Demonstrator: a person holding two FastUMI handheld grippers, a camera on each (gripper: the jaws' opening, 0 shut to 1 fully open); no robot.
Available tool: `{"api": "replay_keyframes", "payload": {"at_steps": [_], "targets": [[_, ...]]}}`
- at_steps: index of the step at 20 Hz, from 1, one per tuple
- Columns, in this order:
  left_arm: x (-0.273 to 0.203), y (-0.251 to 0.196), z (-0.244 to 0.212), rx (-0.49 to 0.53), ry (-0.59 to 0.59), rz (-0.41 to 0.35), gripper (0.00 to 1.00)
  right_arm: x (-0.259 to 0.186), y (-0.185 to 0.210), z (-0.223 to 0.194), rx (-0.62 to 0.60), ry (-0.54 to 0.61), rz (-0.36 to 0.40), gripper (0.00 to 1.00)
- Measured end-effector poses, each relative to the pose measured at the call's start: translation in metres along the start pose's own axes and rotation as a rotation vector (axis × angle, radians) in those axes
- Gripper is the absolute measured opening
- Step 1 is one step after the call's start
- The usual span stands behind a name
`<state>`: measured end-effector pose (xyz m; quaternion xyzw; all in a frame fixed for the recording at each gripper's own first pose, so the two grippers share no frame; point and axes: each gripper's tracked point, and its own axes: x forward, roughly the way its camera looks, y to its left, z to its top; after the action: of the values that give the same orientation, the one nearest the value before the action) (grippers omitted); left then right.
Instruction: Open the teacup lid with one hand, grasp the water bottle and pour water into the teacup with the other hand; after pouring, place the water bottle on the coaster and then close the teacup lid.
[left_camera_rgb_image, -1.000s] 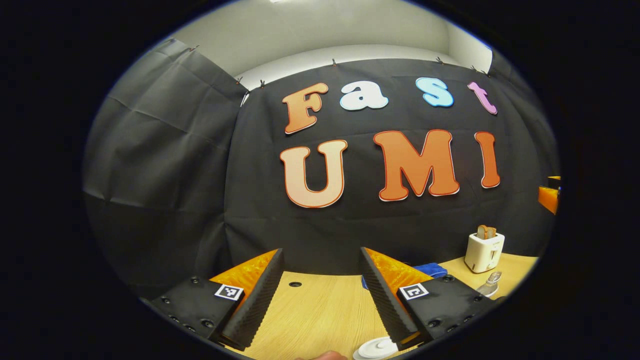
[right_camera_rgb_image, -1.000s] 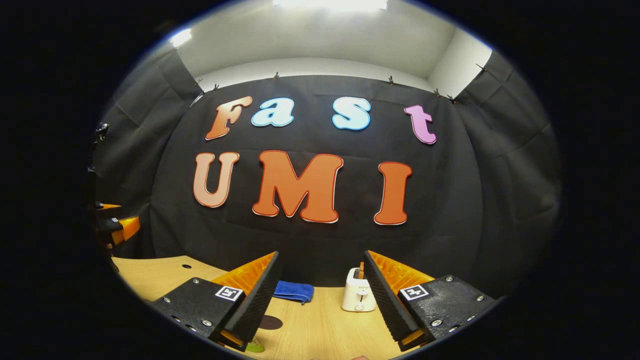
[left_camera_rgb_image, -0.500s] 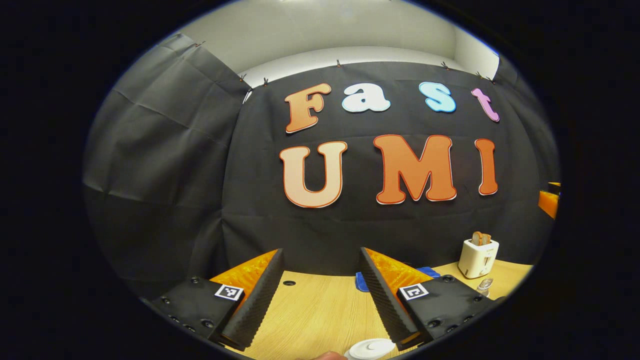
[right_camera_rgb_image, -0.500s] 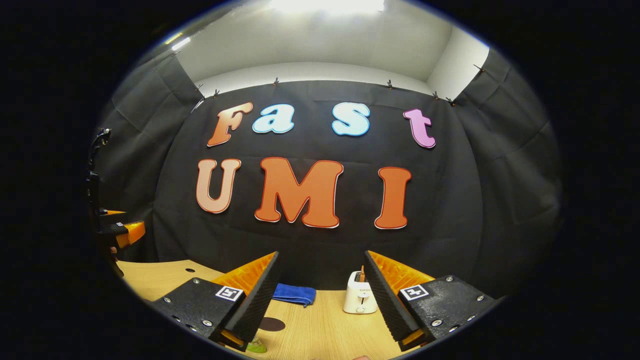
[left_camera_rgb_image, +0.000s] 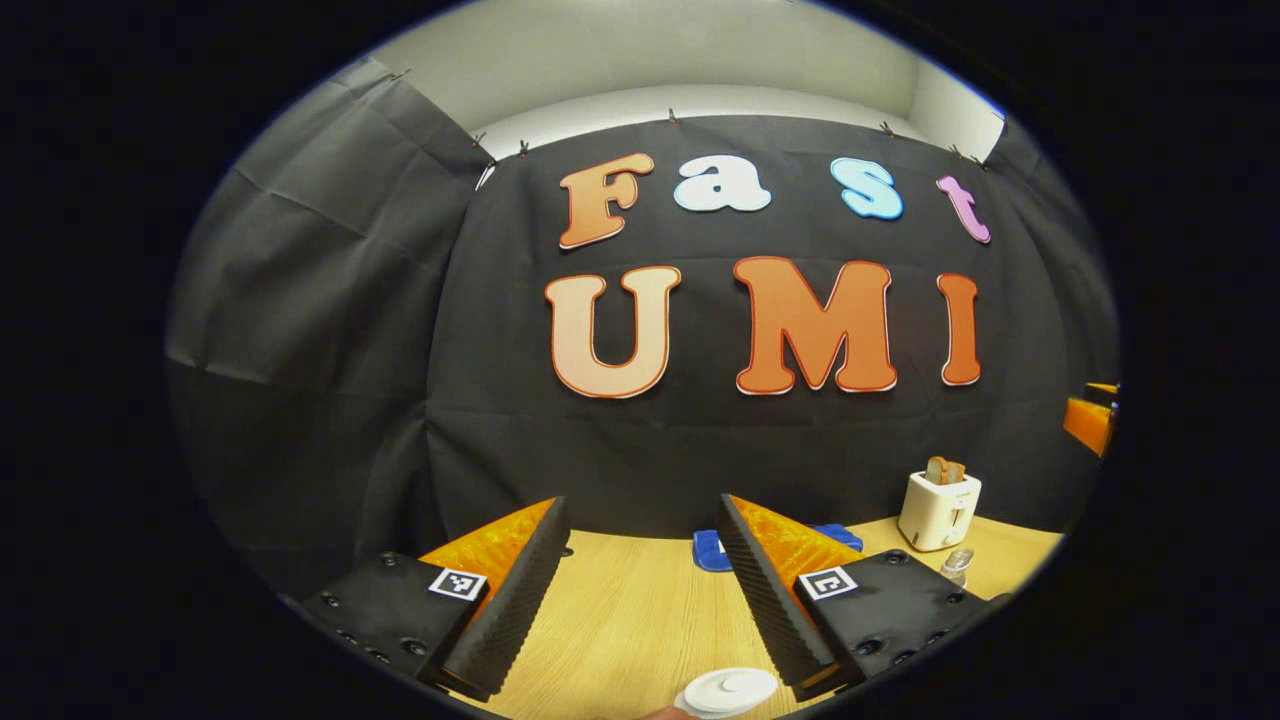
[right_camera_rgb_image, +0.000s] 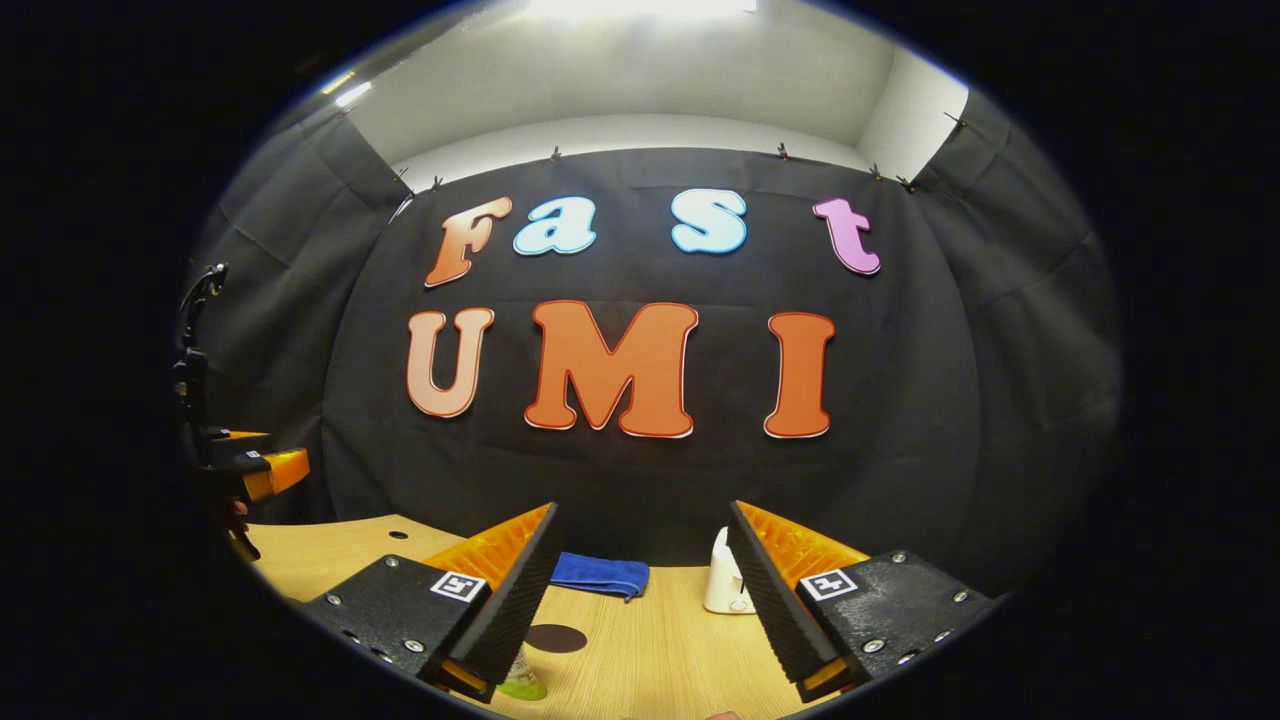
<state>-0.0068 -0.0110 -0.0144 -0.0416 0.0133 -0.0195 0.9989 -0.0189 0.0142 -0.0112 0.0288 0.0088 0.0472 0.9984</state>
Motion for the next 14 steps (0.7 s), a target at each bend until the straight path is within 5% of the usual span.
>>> {"api": "replay_keyframes", "payload": {"at_steps": [14], "targets": [[-0.013, -0.046, -0.123, -0.015, 0.231, -0.157, 0.98, -0.011, 0.05, -0.067, 0.038, 0.111, 0.165, 0.98]]}}
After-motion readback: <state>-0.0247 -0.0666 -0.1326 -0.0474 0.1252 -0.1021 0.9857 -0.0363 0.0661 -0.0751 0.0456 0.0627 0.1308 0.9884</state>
